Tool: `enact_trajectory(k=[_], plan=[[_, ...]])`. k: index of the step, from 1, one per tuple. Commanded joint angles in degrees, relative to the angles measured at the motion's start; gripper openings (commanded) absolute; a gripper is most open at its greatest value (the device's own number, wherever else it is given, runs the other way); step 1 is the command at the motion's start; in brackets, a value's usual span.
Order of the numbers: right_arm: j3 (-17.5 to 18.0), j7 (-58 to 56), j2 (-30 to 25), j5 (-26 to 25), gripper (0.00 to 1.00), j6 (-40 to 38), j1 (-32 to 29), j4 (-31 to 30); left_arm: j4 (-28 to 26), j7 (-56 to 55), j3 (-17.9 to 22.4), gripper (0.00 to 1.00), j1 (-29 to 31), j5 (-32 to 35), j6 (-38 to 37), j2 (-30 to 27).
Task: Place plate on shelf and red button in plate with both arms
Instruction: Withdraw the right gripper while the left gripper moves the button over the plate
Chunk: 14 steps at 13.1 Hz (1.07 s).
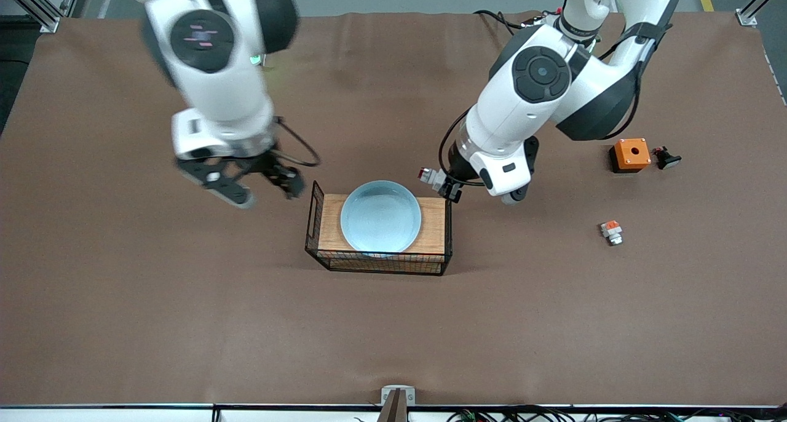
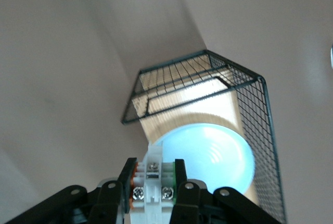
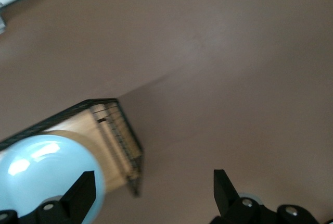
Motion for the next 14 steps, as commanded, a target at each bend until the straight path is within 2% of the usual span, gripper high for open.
enact_trajectory(k=[1, 3, 5, 7, 11, 14], plan=[[0.91, -20.94, -4.47, 1.36, 1.00, -4.33, -8.72, -1.48, 1.43, -8.71, 0.46, 0.13, -2.63, 0.52, 3.85, 2.17], [0.91, -32.90, -6.23, 1.36, 1.00, -6.70, -14.87, -1.48, 3.78, -14.77, 0.73, 0.13, -3.78, 0.79, 5.00, 4.89], [0.83, -42.33, -7.81, 3.63, 1.00, -8.02, -20.50, -1.66, 6.43, -19.18, 1.25, 0.13, -5.09, 0.87, 5.18, 7.88], [0.82, -49.37, -9.65, 3.73, 1.00, -8.38, -24.47, -3.06, 6.96, -21.39, 4.49, 0.13, -8.51, 0.87, 7.80, 9.99], [0.82, -52.56, -10.72, 3.82, 1.00, -9.09, -28.78, -4.30, 7.14, -26.14, 15.39, 0.13, -18.79, 0.70, 12.38, 13.77], [0.82, -52.65, -10.72, 4.26, 1.00, -8.83, -29.84, -3.68, 7.67, -26.94, 16.99, 0.13, -20.83, 0.79, 12.39, 15.45]])
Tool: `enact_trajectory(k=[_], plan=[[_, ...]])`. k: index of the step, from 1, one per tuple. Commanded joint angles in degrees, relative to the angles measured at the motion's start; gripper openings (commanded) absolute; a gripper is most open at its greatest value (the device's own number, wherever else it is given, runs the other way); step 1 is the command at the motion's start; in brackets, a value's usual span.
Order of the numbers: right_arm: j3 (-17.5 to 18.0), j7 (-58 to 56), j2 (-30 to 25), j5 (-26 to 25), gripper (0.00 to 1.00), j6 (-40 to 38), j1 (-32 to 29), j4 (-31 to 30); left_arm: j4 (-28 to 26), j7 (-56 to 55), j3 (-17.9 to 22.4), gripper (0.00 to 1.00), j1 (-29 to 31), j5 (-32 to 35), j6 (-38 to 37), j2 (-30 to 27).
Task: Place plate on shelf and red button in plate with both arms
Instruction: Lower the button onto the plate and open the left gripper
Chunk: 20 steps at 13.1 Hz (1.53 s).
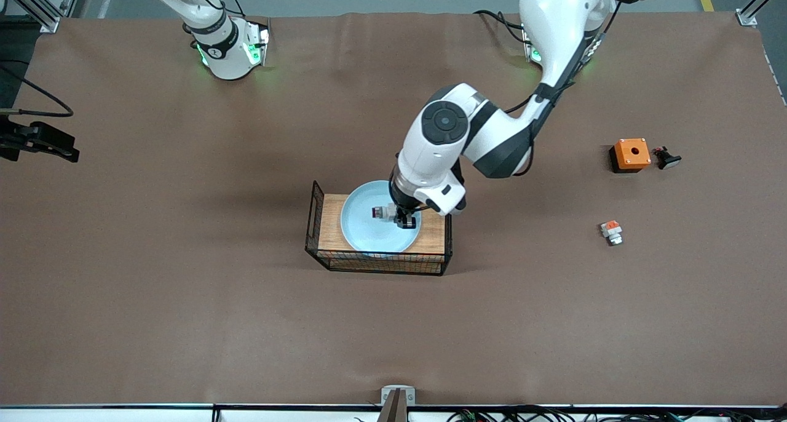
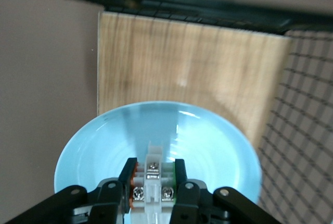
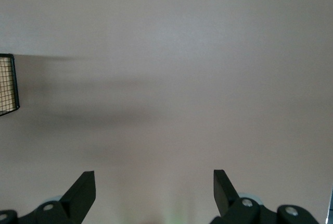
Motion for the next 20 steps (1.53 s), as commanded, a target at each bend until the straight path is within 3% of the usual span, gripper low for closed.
enact_trajectory(k=[1, 5, 6, 7, 9, 10, 16, 20], plan=[[1.02, -0.61, -1.46, 1.40, 1.00, 0.36, -1.42, -1.04, 2.32, -1.07, 1.16, 0.13, -1.00, 0.79, -0.28, 1.54], [1.11, -0.26, -1.46, 0.79, 1.00, 0.18, -1.33, 0.53, 2.32, -0.89, 1.78, 0.14, -1.70, 0.87, 0.68, 2.16], [1.28, -0.35, -1.46, 0.53, 1.00, 0.09, -1.33, 0.98, 2.32, -0.72, 1.78, 0.16, -1.79, 0.87, 1.47, 2.25], [1.20, -0.35, -1.46, 0.96, 1.00, 0.09, -1.33, 0.98, 2.32, -0.45, 1.78, 0.24, -1.79, 0.87, 1.74, 2.25], [1.28, -0.26, -1.29, 1.49, 1.00, -1.39, -1.33, 0.98, 2.32, 2.26, 1.78, 0.64, -1.70, 0.87, 2.00, 1.99], [1.37, 0.00, -1.37, 1.58, 1.00, -2.71, -1.16, 0.98, 2.41, 3.75, 1.86, 1.00, -1.70, 0.87, 2.35, 1.73], [1.55, -0.08, -1.55, 1.75, 1.00, -5.09, -0.71, -1.47, 2.32, 4.12, 1.86, 1.00, -0.21, 1.05, 1.48, -4.59], [1.64, -0.08, -1.64, 2.36, 1.00, -2.38, -0.72, -0.69, 1.79, 7.71, 1.60, 1.00, 4.18, 0.96, -1.31, -10.39]])
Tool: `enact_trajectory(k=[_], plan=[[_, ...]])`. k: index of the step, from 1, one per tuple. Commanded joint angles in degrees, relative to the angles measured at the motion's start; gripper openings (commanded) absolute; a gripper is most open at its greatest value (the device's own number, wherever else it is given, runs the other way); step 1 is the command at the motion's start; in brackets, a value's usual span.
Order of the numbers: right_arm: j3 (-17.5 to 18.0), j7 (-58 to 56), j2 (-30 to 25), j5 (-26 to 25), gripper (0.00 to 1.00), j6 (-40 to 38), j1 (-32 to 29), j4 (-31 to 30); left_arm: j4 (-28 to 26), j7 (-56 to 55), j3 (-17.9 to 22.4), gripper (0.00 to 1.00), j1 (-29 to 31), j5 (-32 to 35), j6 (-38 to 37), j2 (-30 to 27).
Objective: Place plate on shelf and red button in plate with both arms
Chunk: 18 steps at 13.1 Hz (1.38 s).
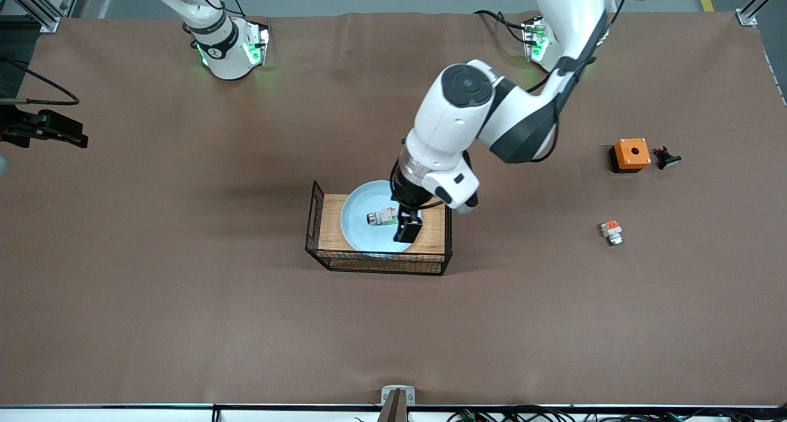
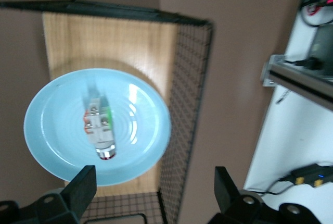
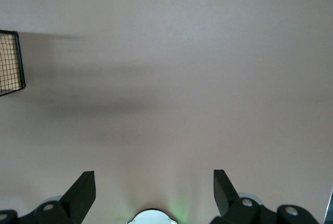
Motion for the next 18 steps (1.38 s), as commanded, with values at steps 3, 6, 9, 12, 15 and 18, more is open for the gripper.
enact_trajectory(k=[3, 6, 9, 12, 15, 18], plan=[[0.12, -0.40, -1.98, 2.04, 1.00, 0.73, -0.58, -0.32, -1.80, 9.05, -0.25, 1.00, 4.63, 0.07, -9.77, -7.30], [0.12, -0.14, -2.77, 1.95, 1.00, -1.03, -0.49, -0.76, -2.68, 17.04, -0.51, 1.00, 7.71, 0.07, -18.02, -10.91], [-0.32, -0.84, -4.44, 1.95, 1.00, -1.91, -0.75, -0.85, -2.95, 26.18, -0.60, 1.00, 10.61, 0.07, -25.60, -12.94], [-1.37, -0.84, -6.46, 1.69, 1.00, -1.56, 1.25, -3.03, -5.49, 42.05, -0.69, 1.00, 14.03, -0.02, -31.48, -16.71], [-2.96, -0.67, -11.38, 1.95, 1.00, 2.04, 2.32, -9.80, -7.69, 63.23, -0.69, 1.00, 18.07, -0.02, -37.29, -20.75], [-2.87, -0.84, -12.52, 1.95, 1.00, 2.04, 2.50, -10.25, -9.80, 77.94, -0.69, 1.00, 24.13, -1.07, -39.33, -24.88]])
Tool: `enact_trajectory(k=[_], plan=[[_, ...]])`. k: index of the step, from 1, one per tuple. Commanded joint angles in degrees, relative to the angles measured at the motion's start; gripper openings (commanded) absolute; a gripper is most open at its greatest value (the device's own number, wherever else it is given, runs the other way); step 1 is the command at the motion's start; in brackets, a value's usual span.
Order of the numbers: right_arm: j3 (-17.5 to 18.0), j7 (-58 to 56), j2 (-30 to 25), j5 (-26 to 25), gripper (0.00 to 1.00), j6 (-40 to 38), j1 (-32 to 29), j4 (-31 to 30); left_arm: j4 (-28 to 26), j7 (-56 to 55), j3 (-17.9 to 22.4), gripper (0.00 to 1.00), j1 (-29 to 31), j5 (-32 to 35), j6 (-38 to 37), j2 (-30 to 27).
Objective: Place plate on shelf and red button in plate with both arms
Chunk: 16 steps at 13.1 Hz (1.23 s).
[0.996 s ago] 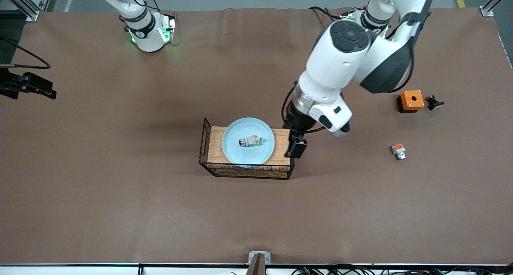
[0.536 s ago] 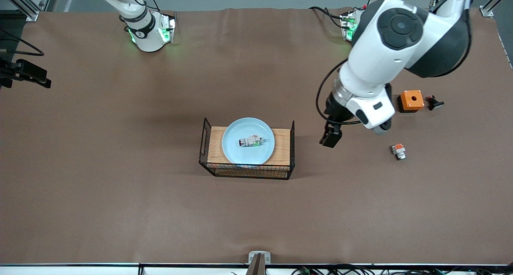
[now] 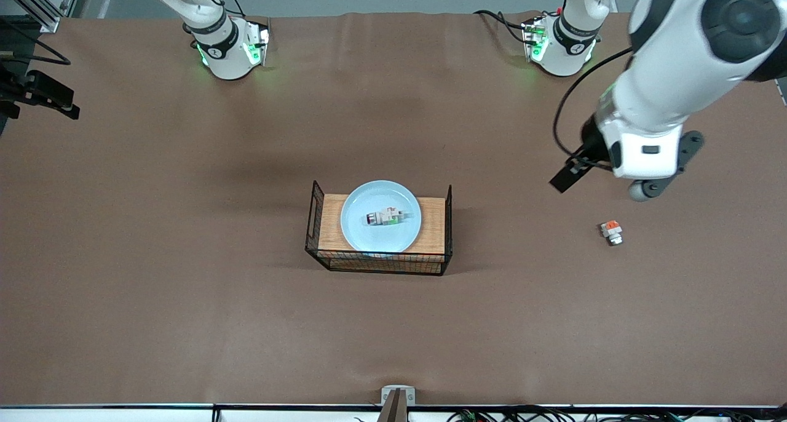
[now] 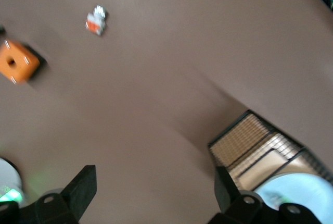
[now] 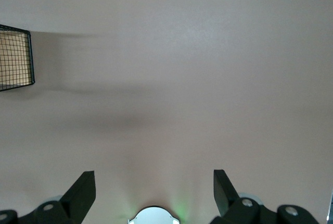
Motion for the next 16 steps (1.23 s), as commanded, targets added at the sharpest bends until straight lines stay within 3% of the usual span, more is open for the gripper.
enact_trajectory(k=[1, 5, 7, 10, 13, 16], plan=[[-0.86, -0.73, -3.03, 1.10, 1.00, 1.41, 1.22, -3.16, -4.24, 12.16, -0.53, 1.00, 6.59, -2.25, -0.62, -5.49], [-0.60, -0.64, -3.29, 1.27, 1.00, 4.22, 2.19, -3.34, -4.68, 38.68, -0.35, 1.00, 17.14, -3.67, -7.28, -7.87], [-1.73, -0.81, -3.64, 5.13, 1.00, 5.10, 1.58, -3.51, -5.73, 51.10, -0.44, 1.00, 23.21, -3.67, -7.82, -8.40], [-1.74, -0.81, -3.91, 5.14, 1.00, 5.72, 1.66, -4.30, -8.97, 53.25, -0.35, 1.00, 24.99, -3.41, -4.85, -9.45], [-1.92, -0.81, -4.26, 5.14, 1.00, 5.63, 1.49, -4.83, -17.75, 53.25, -0.53, 1.00, 24.90, -3.32, 2.96, -14.36], [-2.00, -0.90, -4.17, 5.14, 1.00, 5.20, 1.40, -4.83, -18.13, 53.25, -0.53, 1.00, 24.82, -3.41, 4.48, -14.90]])
